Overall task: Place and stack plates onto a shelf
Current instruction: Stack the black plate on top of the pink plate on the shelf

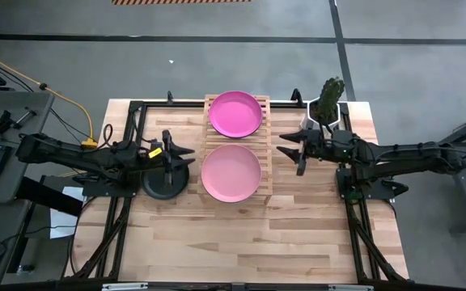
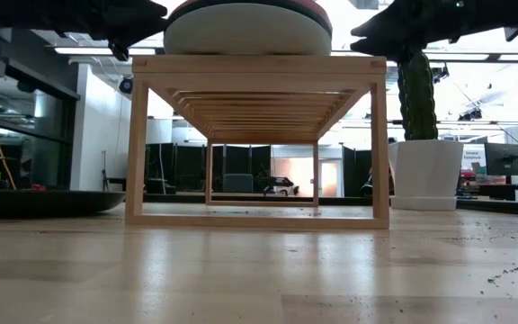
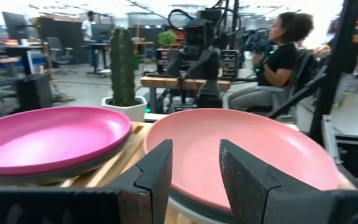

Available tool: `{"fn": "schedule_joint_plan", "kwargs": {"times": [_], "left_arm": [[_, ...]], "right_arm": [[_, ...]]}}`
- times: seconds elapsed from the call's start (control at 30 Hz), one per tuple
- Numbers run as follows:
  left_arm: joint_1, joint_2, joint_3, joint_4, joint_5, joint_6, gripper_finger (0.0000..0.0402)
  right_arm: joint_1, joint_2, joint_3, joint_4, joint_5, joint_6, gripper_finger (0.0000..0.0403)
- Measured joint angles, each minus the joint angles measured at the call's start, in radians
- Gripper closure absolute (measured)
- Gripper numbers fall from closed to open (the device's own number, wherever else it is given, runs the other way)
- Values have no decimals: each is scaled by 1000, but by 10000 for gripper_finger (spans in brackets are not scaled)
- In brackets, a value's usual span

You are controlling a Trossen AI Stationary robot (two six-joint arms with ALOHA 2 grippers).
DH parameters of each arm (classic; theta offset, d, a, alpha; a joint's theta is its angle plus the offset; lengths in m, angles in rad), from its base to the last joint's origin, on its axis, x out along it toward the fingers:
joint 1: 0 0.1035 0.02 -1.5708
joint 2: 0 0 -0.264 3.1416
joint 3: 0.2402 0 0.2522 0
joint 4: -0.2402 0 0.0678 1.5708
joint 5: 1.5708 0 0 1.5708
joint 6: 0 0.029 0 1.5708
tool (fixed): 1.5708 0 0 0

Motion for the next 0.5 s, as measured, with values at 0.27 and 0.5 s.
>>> {"fn": "schedule_joint_plan", "kwargs": {"times": [0.27,0.5], "left_arm": [[0,0,0,-24,-13,31,279],[0,0,0,-106,-126,25,279]], "right_arm": [[2,14,0,-11,-1,-6,217],[2,14,0,-26,-2,-6,217]]}}
